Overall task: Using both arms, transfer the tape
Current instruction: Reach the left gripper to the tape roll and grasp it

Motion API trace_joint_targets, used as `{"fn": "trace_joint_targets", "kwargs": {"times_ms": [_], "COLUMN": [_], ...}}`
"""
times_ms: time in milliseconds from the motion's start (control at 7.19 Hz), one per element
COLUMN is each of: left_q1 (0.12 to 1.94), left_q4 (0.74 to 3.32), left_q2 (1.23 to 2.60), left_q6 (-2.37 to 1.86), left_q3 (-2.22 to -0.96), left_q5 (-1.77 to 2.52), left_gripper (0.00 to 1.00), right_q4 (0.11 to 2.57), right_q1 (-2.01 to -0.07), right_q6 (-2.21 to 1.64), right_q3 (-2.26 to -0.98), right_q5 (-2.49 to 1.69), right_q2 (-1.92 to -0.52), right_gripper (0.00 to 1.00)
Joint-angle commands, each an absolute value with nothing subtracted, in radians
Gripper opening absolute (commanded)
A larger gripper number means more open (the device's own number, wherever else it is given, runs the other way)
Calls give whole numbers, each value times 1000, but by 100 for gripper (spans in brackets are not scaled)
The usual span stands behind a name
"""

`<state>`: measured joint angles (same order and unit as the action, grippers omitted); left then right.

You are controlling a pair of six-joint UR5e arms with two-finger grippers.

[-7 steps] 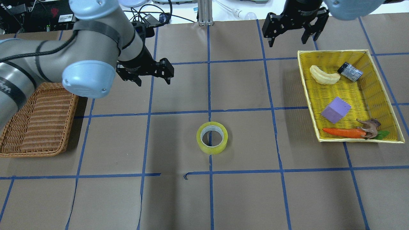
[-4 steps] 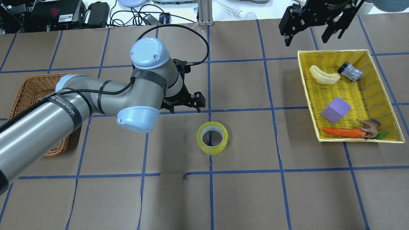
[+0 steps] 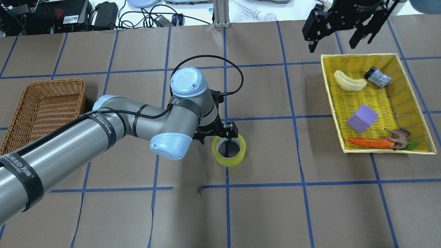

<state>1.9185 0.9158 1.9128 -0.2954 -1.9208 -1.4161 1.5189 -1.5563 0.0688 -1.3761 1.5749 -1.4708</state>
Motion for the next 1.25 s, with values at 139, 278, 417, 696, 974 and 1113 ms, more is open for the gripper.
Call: {"fn": "trace_joint_targets", "kwargs": {"times_ms": [139, 278, 417, 696, 974, 1113], "left_q1": [1922, 1922, 1922, 1922, 1921, 1911], "left_q4": [916, 916, 916, 910, 923, 954], "left_q2": [1942, 1951, 1956, 1954, 1942, 1921], "left_q6": [-296, -290, -293, -301, -310, -310], "left_q3": [-1927, -1928, -1925, -1921, -1896, -1864], "left_q5": [-1424, -1422, -1422, -1420, -1425, -1427], "left_gripper": [95, 85, 42, 0, 0, 0], "right_q4": [1519, 1519, 1519, 1519, 1519, 1519], "right_q1": [-1557, -1557, -1557, -1560, -1560, -1560], "right_q6": [69, 69, 69, 69, 69, 69], "right_q3": [-1381, -1381, -1381, -1381, -1381, -1381], "right_q5": [1574, 1574, 1574, 1572, 1572, 1574], "right_q2": [-1471, -1471, -1471, -1473, -1473, -1473], "right_gripper": [100, 100, 100, 100, 100, 100]}}
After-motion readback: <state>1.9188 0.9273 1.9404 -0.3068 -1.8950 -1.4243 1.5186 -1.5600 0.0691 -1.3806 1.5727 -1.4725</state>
